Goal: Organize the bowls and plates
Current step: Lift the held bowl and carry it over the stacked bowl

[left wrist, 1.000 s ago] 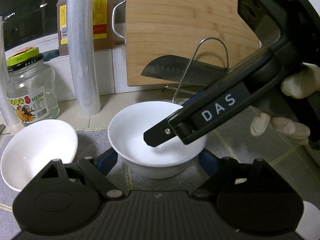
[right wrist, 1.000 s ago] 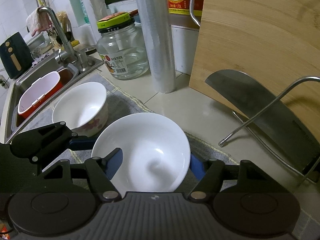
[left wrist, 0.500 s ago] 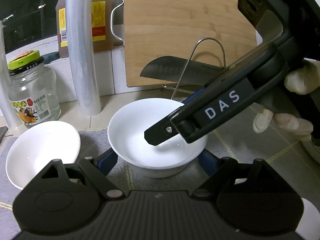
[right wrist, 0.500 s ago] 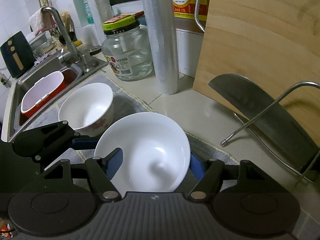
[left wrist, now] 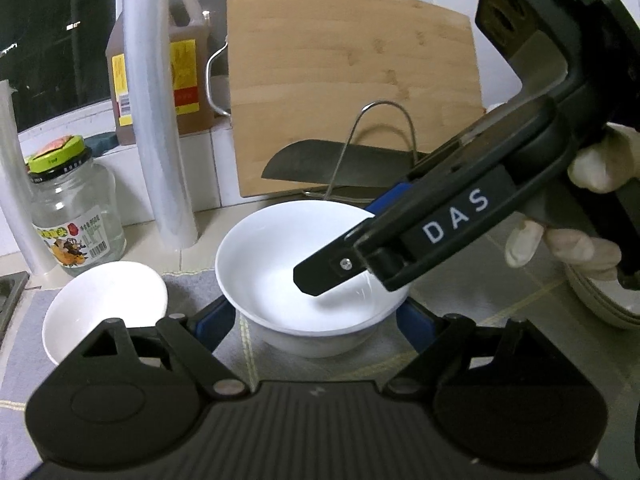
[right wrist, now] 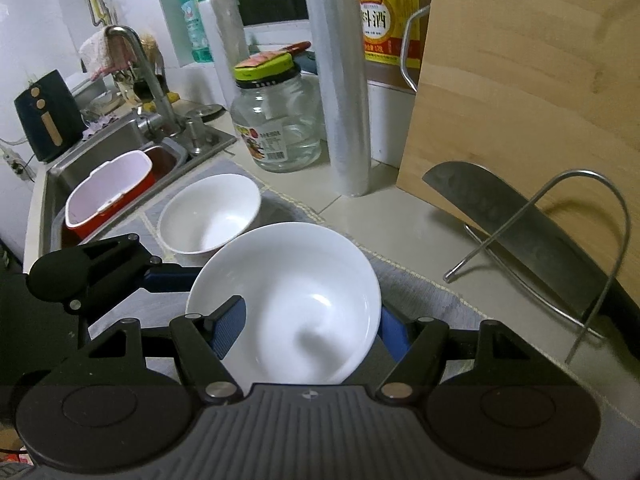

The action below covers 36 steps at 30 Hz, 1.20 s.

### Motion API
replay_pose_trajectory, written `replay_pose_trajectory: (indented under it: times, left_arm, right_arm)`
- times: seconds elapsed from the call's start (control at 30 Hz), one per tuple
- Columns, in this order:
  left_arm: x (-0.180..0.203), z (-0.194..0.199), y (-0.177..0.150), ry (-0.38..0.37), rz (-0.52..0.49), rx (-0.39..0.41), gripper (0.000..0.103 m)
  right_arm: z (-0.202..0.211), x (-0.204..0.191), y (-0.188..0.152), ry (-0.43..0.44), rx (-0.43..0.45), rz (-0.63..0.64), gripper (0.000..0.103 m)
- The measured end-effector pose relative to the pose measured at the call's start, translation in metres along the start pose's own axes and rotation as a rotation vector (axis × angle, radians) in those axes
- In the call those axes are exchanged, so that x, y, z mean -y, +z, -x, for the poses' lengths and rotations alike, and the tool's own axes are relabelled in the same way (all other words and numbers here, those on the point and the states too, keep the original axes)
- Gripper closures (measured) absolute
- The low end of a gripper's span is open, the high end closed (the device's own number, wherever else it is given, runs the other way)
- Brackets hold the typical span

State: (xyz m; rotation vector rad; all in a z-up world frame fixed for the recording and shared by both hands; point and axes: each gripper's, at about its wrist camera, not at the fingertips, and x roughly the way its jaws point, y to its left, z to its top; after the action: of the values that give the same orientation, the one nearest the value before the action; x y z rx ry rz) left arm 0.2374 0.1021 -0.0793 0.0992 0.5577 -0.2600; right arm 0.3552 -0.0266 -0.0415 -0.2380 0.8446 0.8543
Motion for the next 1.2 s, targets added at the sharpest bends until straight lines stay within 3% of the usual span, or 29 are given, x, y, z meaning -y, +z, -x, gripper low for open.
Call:
replay_pose_trajectory:
  times: [0.6,1.2]
  left_arm:
    - [0.037,0.062,-0.011,-0.006,-0.050,0.011,0.016]
    - [0.074,0.097,-0.034,-0.044,-0.050,-0.003,0.016]
  right_arm:
    - [0.066,-0.041,-0.039,0.002,0.059,0.030,0.027]
    - [0.103,-0.063,-0.086,-0.008,0.035,0.030,0.027]
